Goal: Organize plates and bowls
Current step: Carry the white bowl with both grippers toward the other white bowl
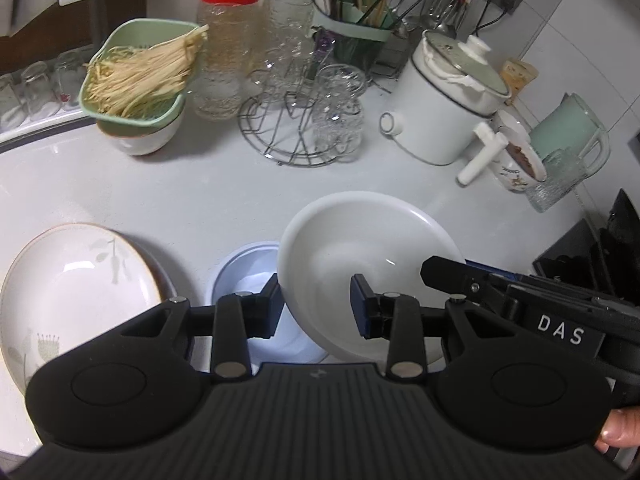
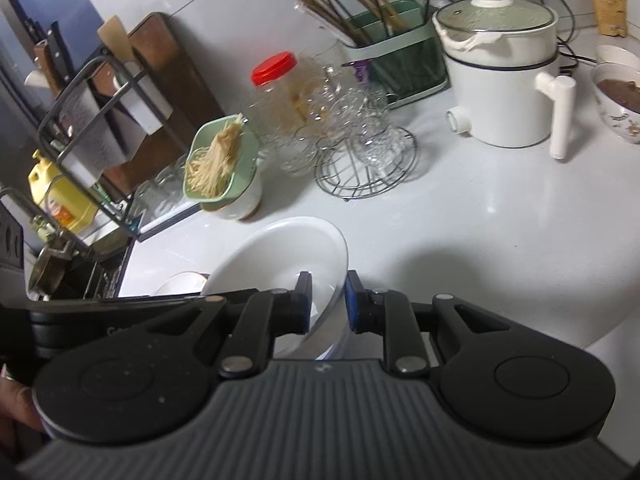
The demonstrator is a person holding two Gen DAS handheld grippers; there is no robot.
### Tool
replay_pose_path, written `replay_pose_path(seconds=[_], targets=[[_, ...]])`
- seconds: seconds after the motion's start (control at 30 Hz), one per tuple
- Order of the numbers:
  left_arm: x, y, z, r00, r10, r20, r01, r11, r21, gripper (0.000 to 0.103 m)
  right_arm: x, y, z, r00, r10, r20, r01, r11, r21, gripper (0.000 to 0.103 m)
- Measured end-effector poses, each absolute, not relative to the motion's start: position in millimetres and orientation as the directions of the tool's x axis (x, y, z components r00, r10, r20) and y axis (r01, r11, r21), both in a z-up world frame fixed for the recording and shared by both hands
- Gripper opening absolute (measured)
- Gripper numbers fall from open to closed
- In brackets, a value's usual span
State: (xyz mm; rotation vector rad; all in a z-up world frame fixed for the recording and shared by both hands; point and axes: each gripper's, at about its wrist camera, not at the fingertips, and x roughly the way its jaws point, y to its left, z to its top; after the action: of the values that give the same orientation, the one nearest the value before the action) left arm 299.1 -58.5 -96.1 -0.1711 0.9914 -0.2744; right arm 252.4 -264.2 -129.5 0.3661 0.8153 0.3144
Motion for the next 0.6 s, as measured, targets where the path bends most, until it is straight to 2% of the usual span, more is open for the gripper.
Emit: replay_pose_path(seconds=[0.33, 0.6], targets=[[295.4, -35.9, -113.7, 0.575, -0.235, -0.784, 0.084, 0.97, -0.229, 0.04, 259.7, -239.2, -157.1, 0.619, 0.438, -0.652, -0.173, 0.886, 0.431, 0.021], [300.9, -17.9, -127.8, 0.564, -0.238, -0.791, 0.032, 0.963, -0.267, 0.041, 265.2, -217.6, -173.4, 0.6, 0.438, -0.669, -0.196, 0.892, 0.408, 0.021]])
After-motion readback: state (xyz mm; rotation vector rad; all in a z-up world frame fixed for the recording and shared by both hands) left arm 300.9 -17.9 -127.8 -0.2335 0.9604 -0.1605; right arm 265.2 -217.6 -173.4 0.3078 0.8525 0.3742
